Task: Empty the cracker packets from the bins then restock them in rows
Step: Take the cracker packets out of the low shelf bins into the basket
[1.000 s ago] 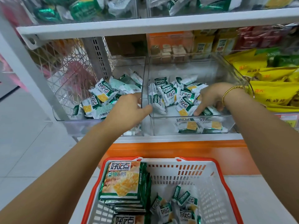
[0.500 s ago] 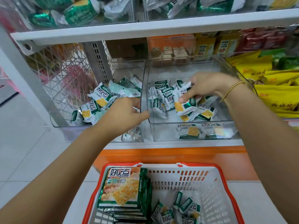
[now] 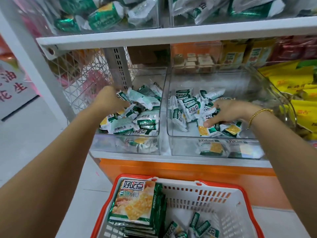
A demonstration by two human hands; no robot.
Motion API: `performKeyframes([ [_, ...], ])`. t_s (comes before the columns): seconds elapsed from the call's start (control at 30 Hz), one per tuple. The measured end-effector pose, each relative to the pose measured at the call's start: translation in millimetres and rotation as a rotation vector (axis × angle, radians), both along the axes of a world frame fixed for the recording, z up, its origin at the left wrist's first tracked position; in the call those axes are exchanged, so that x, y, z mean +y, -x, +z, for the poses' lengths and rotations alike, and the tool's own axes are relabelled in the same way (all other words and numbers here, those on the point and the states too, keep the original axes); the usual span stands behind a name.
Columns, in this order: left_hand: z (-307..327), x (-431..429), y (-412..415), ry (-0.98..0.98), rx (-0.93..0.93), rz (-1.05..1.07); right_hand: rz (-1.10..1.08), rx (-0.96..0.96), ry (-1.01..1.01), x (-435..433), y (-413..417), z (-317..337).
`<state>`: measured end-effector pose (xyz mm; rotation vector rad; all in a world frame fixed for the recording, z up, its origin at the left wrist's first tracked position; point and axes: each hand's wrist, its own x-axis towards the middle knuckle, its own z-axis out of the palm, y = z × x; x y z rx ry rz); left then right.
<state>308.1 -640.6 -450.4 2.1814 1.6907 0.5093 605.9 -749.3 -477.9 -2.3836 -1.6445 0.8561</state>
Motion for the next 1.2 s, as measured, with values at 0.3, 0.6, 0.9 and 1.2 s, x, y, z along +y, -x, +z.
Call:
performKeyframes([
  [0.3,0.3,42.7,11.2,0.217,0.294,0.023,-0.044,0.109,0.111,3.5,-8.3,3.1],
  [0.6,12.0,56.7,8.9,0.173,-0.021,0.041,0.041,0.155,-0.055,14.8,-12.0,22.1],
  [0.9,-6.4,63.4,-21.5,0.304,-0.097,0.064,0.068,0.211,-0.182,8.3,0.4,38.3],
  [1.2,0.9,18.8,0.2,0.042,-0.439,0.153,0.055,0.498,-0.291,-15.4,9.4,47.0],
])
